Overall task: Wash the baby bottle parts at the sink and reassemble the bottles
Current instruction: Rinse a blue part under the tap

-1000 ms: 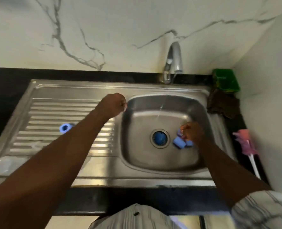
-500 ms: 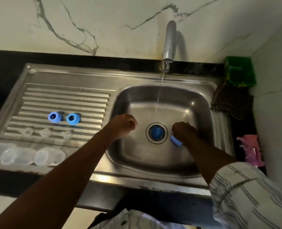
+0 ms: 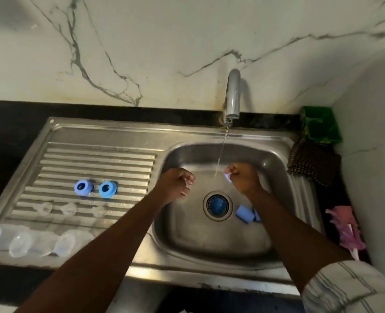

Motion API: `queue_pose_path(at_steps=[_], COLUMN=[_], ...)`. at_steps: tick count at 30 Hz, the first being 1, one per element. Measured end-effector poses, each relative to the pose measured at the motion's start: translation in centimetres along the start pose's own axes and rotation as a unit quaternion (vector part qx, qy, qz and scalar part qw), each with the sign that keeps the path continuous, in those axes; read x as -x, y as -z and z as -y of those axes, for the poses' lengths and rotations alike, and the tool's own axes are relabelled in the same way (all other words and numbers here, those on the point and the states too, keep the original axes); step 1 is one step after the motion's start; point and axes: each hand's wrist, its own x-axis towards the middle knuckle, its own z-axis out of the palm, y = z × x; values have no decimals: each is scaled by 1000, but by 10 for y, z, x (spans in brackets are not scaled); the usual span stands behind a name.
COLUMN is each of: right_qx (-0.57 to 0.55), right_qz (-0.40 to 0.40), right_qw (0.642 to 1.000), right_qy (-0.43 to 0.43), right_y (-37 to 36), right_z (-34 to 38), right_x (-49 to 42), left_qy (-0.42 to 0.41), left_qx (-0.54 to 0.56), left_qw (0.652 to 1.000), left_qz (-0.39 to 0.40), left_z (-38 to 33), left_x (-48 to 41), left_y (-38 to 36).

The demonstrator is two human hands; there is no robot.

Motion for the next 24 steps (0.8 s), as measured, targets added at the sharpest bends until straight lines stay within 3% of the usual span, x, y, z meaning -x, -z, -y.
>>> queue_pose_path(at_steps=[3, 8, 14, 16, 18, 24], right_qx=[-89, -218, -424, -461, -464, -487], right_qz=[-46, -52, -18, -15, -18, -15], right_qw=[994, 974, 904, 885, 884, 869], right_qy=[33, -8, -54, -54, -50, -88], right_y=[5, 20, 37, 39, 42, 40], right_z=[44, 79, 91, 93, 92, 93], right_x=[-1, -4, 23, 30, 35, 37], left_qy=[-4, -33, -72, -56, -51, -92], left_qx=[95, 235, 215, 253, 277, 185], left_qw=[995, 971, 972, 962, 954, 975], left_qz=[16, 28, 62, 89, 105, 80], left_z=[-26, -69, -81, -86, -87, -87], left_x=[-14, -28, -44, -41, -42, -49], left_y=[-7, -16, -24, -23, -23, -23])
